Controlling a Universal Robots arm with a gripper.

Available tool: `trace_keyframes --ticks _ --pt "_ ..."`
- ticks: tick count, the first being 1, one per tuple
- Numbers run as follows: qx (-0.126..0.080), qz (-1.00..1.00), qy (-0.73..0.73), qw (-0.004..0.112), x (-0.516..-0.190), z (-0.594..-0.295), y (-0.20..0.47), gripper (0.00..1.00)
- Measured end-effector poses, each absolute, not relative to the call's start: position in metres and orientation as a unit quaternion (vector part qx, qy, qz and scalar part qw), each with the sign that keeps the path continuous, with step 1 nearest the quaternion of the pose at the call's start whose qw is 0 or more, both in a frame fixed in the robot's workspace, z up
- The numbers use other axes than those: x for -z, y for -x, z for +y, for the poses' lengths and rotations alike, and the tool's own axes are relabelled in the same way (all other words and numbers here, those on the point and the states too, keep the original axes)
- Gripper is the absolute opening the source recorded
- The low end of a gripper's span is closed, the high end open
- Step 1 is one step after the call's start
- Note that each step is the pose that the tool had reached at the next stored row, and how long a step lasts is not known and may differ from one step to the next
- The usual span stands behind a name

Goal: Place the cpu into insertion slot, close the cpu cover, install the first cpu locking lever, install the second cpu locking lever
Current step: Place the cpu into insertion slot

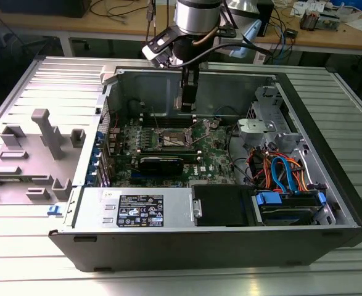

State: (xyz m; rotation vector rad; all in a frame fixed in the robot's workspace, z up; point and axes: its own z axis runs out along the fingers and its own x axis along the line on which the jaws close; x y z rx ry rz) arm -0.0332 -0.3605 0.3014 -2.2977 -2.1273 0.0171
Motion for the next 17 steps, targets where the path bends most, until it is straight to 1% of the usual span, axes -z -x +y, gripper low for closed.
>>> trace_keyframes --ticks 8,17 --pt "-0.006 -0.675 0.738 0.005 -0.2915 -0.3605 0.0332 0.55" --pt "-0.006 -0.674 0.738 0.005 -0.2914 -0.3606 0.0332 0.55"
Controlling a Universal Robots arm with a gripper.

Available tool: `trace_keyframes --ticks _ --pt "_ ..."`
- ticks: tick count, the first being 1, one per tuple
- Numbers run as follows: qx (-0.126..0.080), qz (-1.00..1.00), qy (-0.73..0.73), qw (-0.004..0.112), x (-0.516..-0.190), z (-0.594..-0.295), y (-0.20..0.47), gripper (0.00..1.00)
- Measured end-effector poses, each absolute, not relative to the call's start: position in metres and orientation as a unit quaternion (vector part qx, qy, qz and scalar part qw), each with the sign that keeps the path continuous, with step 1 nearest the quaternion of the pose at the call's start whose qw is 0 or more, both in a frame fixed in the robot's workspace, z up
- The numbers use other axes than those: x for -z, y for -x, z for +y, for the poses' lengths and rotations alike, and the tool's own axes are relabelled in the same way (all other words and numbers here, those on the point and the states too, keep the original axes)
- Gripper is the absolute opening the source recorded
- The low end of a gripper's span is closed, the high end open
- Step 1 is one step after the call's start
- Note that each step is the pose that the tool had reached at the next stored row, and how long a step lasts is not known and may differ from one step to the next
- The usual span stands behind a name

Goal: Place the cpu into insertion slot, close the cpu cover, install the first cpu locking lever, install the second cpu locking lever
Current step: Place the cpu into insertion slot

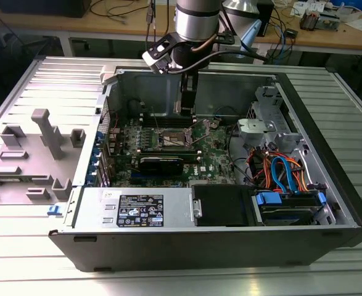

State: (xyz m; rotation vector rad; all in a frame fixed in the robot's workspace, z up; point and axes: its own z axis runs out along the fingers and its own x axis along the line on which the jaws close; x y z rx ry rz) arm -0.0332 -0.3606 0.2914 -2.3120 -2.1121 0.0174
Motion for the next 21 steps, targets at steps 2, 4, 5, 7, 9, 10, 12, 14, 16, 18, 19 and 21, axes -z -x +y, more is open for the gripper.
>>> trace_keyframes --ticks 2,4,5,7,9,10,12,14,16,18,19,21 --pt "-0.006 -0.674 0.738 0.005 -0.291 -0.361 0.033 0.55" --pt "-0.006 -0.674 0.738 0.005 -0.291 -0.361 0.033 0.55" --pt "-0.006 -0.674 0.738 0.005 -0.291 -0.361 0.033 0.55" --pt "-0.005 -0.674 0.738 0.005 -0.290 -0.360 0.033 0.55" --pt "-0.006 -0.674 0.738 0.005 -0.288 -0.361 0.033 0.55" --pt "-0.006 -0.674 0.738 0.005 -0.287 -0.361 0.033 0.55" --pt "-0.006 -0.674 0.738 0.005 -0.284 -0.361 0.033 0.55" --pt "-0.006 -0.674 0.738 0.005 -0.281 -0.361 0.034 0.55" --pt "-0.006 -0.674 0.738 0.005 -0.276 -0.361 0.037 0.55" --pt "-0.006 -0.685 0.728 0.005 -0.270 -0.361 0.039 0.55" --pt "-0.006 -0.691 0.723 0.005 -0.268 -0.361 0.039 0.55" --pt "-0.005 -0.694 0.720 0.004 -0.264 -0.361 0.041 0.55"
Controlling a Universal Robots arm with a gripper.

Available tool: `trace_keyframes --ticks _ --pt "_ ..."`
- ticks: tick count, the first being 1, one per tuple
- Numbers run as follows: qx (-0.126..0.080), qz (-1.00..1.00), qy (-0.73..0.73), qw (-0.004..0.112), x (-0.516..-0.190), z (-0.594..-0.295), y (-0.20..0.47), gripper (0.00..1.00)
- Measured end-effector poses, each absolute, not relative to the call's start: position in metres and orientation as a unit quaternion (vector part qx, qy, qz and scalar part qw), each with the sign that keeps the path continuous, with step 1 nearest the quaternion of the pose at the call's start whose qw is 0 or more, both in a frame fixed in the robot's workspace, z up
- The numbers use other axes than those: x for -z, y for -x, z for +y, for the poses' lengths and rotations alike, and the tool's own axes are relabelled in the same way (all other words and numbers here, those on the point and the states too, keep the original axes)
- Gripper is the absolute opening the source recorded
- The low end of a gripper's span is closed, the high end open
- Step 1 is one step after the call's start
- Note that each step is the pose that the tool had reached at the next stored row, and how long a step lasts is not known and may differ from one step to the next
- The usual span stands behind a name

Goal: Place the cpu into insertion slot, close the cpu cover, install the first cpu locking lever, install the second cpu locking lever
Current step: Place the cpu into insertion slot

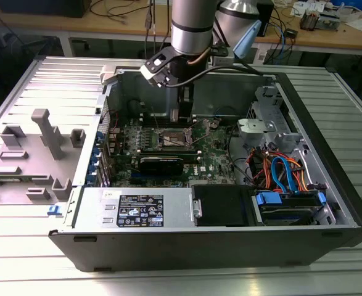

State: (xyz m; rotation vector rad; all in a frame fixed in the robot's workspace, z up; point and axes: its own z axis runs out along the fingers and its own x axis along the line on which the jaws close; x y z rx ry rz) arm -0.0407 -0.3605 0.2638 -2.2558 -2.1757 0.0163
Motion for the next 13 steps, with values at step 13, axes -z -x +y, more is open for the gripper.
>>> trace_keyframes --ticks 13 --pt "0.008 -0.703 0.711 -0.009 -0.252 -0.361 0.056 0.55"
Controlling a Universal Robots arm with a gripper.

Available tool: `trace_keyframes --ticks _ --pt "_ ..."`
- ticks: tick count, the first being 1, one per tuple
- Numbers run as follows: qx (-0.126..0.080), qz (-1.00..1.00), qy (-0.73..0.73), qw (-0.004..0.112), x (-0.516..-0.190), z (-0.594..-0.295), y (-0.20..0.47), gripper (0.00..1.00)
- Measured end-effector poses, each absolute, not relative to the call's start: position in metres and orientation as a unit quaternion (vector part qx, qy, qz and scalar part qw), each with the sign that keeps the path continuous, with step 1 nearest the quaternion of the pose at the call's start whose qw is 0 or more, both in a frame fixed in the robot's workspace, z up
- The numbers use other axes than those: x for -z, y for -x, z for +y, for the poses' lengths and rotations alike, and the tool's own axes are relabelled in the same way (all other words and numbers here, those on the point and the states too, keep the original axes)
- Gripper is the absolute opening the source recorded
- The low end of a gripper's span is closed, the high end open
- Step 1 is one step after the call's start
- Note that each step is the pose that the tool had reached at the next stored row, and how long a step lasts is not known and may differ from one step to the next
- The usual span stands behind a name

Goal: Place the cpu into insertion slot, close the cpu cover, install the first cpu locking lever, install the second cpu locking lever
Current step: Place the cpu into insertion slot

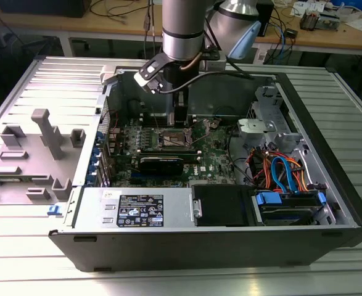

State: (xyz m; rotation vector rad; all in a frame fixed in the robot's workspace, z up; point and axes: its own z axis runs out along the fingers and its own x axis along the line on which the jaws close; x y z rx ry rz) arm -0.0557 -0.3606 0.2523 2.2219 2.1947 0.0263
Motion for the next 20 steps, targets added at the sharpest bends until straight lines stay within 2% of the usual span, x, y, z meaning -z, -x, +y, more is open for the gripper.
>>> trace_keyframes --ticks 20 --pt "-0.014 0.713 -0.701 0.015 -0.229 -0.364 0.063 0.55"
